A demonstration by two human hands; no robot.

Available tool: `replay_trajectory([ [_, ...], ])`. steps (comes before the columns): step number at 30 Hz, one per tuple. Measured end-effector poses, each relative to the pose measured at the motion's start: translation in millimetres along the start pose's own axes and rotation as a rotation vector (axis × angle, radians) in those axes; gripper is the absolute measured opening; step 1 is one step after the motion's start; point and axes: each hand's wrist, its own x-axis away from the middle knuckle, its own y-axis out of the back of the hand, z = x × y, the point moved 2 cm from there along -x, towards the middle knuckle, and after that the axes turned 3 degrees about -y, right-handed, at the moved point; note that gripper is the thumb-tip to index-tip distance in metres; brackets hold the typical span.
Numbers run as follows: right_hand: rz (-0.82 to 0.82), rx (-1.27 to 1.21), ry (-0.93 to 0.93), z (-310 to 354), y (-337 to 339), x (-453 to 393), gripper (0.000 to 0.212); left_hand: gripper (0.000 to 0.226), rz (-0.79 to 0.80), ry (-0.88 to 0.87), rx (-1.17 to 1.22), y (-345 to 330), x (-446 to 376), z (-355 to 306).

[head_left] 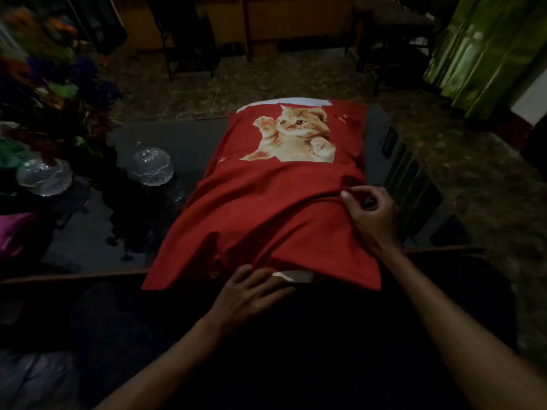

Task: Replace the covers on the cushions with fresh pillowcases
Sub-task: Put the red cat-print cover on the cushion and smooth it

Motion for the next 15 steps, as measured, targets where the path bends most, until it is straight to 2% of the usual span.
replay_trajectory([
  [2,0.102,0.071,0.109,6.0,-4.8,4.8,0.022,0.036,-0.012,-0.019,-0.027,-20.0,-14.5,-10.9],
  [5,0.119,0.157,0.166,15.1,-7.8,-7.8,0.009,0.016,-0.076,0.023,0.002,-33.2,-42.7,-9.4],
  [9,0.093,0.226,0.029,25.7,-13.8,-34.0,0.011,0.022,-0.031,-0.001,0.034,-37.2,-44.1,-6.3],
  [12,0.093,0.179,-0.029,24.9,-26.6,-42.9,0.009,0.036,0.046,0.02,0.016,-37.4,-35.9,-6.8],
  [15,0.107,0.105,-0.07,20.9,-28.6,-39.5,0.008,0.03,0.076,-0.013,0.06,-23.8,-41.0,-2.8],
])
